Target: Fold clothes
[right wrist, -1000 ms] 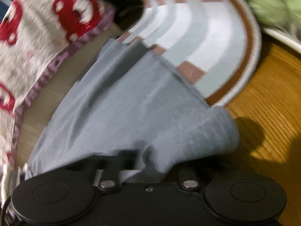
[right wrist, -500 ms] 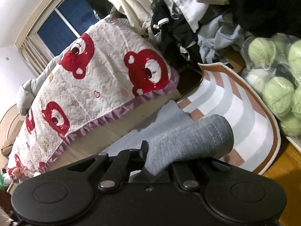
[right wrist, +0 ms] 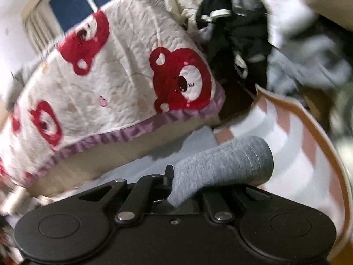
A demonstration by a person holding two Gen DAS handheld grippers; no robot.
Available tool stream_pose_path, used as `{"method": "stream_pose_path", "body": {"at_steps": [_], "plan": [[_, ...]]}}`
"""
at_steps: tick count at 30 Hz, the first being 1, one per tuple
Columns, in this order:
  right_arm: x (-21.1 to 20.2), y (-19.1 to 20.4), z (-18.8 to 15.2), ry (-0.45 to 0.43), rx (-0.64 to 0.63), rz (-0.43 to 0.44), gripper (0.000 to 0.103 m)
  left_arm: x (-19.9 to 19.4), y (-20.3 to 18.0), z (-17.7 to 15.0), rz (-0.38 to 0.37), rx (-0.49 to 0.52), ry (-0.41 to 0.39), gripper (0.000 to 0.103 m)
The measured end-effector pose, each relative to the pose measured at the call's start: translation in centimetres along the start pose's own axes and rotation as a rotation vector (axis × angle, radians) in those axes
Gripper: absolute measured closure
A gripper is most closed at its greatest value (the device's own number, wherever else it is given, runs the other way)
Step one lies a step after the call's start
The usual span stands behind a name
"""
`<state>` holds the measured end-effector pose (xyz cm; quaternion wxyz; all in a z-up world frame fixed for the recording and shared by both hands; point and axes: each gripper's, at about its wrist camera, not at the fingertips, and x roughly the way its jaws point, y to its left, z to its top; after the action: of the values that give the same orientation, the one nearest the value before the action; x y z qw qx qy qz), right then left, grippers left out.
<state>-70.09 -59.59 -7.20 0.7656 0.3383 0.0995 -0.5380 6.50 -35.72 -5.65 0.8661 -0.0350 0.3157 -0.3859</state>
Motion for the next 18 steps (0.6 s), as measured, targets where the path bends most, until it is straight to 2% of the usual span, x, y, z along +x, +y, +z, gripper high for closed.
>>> {"method": "stream_pose_path", "body": {"at_steps": [2, 4, 10, 14, 15, 16, 18], "plan": [[4.1, 0.4, 1.4, 0.013, -0.028, -0.053, 0.099, 2.7, -1.5, -0.1, 0.021, 0.074, 0.010, 0.096], [6.8, 0.3, 2.3, 0.026, -0.016, -0.081, 0.099, 4.5, -2.4, 0.0, 0.009, 0.131, 0.029, 0.096], [12.4, 1.0, 5.6, 0.059, -0.014, -0.101, 0.099, 6.8, -3.3, 5.3, -0.029, 0.122, 0.034, 0.096], [16.8, 2.2, 8.6, 0.116, -0.066, -0.131, 0.099, 12.4, -5.4, 6.9, 0.034, 0.168, 0.073, 0.094], [18.6, 2.3, 9.4, 0.118, -0.039, -0.141, 0.098, 14.1, -5.7, 6.6, 0.021, 0.156, 0.075, 0.090], [20.3, 2.3, 10.0, 0.112, -0.005, -0.150, 0.096, 15.5, -5.8, 6.1, 0.013, 0.143, 0.077, 0.088], [23.0, 2.5, 10.7, 0.074, 0.034, -0.181, 0.066, 17.0, -5.9, 4.8, 0.045, 0.110, 0.085, 0.067]]}}
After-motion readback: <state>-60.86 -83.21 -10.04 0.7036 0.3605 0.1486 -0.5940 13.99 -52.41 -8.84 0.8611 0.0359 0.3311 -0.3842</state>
